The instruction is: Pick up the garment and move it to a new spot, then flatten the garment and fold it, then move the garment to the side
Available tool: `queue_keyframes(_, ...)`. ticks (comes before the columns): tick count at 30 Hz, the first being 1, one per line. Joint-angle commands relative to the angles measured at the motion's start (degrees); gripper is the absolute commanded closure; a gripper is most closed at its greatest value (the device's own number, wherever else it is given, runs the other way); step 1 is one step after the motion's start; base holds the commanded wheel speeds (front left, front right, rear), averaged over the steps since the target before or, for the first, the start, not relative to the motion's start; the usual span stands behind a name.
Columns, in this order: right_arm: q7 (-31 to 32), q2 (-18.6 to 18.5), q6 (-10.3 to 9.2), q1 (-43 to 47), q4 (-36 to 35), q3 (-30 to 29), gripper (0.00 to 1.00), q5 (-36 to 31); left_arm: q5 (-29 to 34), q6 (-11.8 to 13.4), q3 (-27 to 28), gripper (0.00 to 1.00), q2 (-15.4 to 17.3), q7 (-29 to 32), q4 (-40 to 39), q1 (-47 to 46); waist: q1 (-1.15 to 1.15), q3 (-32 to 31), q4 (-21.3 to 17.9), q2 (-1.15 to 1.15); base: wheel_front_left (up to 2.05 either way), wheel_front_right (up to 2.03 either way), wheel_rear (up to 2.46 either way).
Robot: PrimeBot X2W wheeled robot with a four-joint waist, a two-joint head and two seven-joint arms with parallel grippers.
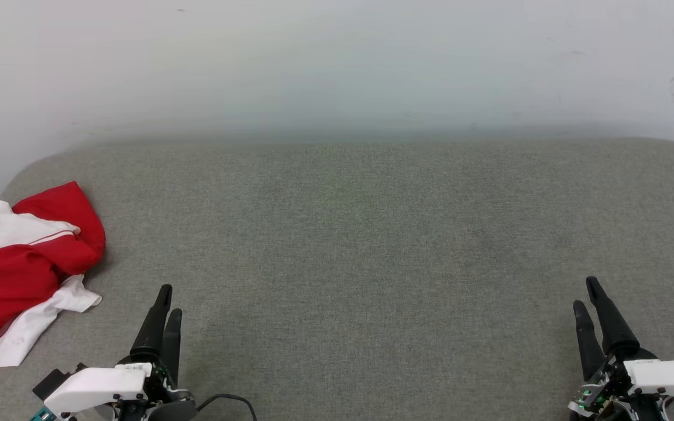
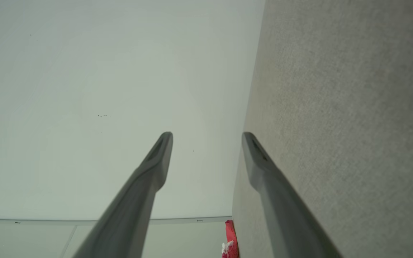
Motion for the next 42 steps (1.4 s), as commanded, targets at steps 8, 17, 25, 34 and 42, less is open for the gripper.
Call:
queue_keyframes(8,-2.68,-0.07,0.01,-0.19,-3.66,-0.93,0.00,-8.54,8.04,0.49,0.83,0.00,0.11,-2.66,-2.99,-0.64,0.00,0.03,0.02,0.00,0.00,0.00,0.00)
queue_keyframes(17,-4.96,-0.07,0.01,0.34,-7.71,-0.67,0.00,-21.16,20.16,3.75,-0.34,0.00,0.12,-4.93,-7.04,-0.35,0.00,0.11,0.09,0.00,0.00,0.00,0.00)
queue_keyframes(25,-6.81,-0.07,0.01,1.11,-11.43,1.20,0.00,-33.59,30.44,6.59,-1.84,0.00,0.13,-6.74,-9.22,0.22,0.00,0.20,0.20,0.00,0.00,0.00,0.00)
queue_keyframes(34,-8.50,-0.06,0.01,2.07,-12.44,2.01,0.00,-42.95,39.55,8.63,-3.14,0.00,0.14,-8.43,-10.18,0.71,0.00,0.29,0.33,0.00,0.00,0.00,0.00)
queue_keyframes(42,-10.04,-0.06,0.01,2.81,-12.42,2.11,0.00,-50.48,47.22,9.81,-4.21,0.00,0.15,-10.00,-10.68,1.21,0.00,0.34,0.37,0.00,0.00,0.00,0.00)
